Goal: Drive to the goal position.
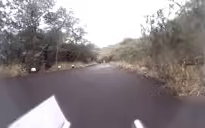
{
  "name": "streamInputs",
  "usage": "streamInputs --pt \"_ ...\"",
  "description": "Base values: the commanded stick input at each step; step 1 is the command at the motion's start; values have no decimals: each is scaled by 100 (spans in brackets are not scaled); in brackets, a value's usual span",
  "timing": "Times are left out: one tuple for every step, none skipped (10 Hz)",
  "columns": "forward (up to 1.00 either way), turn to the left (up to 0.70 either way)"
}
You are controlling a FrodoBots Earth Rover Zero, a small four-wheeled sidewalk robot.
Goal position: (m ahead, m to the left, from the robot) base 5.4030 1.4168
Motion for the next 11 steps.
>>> streamInputs --pt "100 0" --pt "100 0" --pt "100 0" --pt "100 0" --pt "100 0" --pt "100 0" --pt "100 0" --pt "100 0" --pt "100 0" --pt "100 0" --pt "100 0"
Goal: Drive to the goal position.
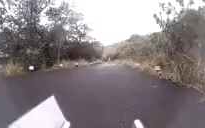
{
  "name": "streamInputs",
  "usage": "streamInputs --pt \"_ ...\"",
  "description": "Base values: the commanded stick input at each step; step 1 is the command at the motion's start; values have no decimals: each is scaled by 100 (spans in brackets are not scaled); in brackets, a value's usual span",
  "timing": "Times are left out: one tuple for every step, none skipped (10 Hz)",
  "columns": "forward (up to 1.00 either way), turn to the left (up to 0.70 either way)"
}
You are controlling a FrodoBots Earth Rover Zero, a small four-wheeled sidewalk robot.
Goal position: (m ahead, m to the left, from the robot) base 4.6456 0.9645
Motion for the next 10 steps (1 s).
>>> streamInputs --pt "100 0" --pt "100 0" --pt "100 0" --pt "100 0" --pt "100 0" --pt "100 0" --pt "100 0" --pt "100 0" --pt "100 0" --pt "100 0"
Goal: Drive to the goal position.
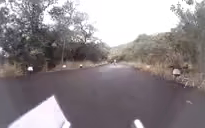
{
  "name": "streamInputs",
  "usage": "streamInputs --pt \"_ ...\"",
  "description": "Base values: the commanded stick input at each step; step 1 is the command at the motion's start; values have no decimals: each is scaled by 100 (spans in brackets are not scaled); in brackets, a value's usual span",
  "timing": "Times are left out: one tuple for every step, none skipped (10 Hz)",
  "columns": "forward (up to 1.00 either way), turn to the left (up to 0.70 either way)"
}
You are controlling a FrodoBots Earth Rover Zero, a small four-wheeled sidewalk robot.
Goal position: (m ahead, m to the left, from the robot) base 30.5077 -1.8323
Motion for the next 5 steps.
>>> streamInputs --pt "100 0" --pt "100 0" --pt "100 0" --pt "100 0" --pt "100 0"
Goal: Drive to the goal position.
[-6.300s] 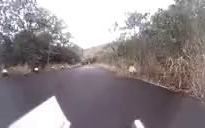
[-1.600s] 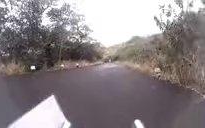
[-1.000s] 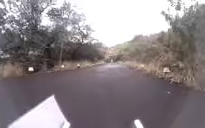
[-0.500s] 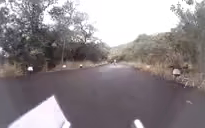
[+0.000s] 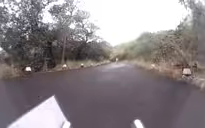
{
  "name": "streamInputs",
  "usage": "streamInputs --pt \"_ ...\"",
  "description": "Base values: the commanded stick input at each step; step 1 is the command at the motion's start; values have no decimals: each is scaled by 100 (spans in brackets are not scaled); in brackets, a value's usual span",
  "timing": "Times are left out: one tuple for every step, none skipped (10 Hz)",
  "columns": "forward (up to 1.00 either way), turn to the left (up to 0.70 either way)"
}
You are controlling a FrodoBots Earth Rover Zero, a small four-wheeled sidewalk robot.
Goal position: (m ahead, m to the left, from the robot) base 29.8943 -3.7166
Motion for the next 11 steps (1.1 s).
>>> streamInputs --pt "100 0" --pt "100 0" --pt "100 0" --pt "100 0" --pt "100 0" --pt "100 0" --pt "100 0" --pt "100 0" --pt "100 0" --pt "78 0" --pt "47 0"
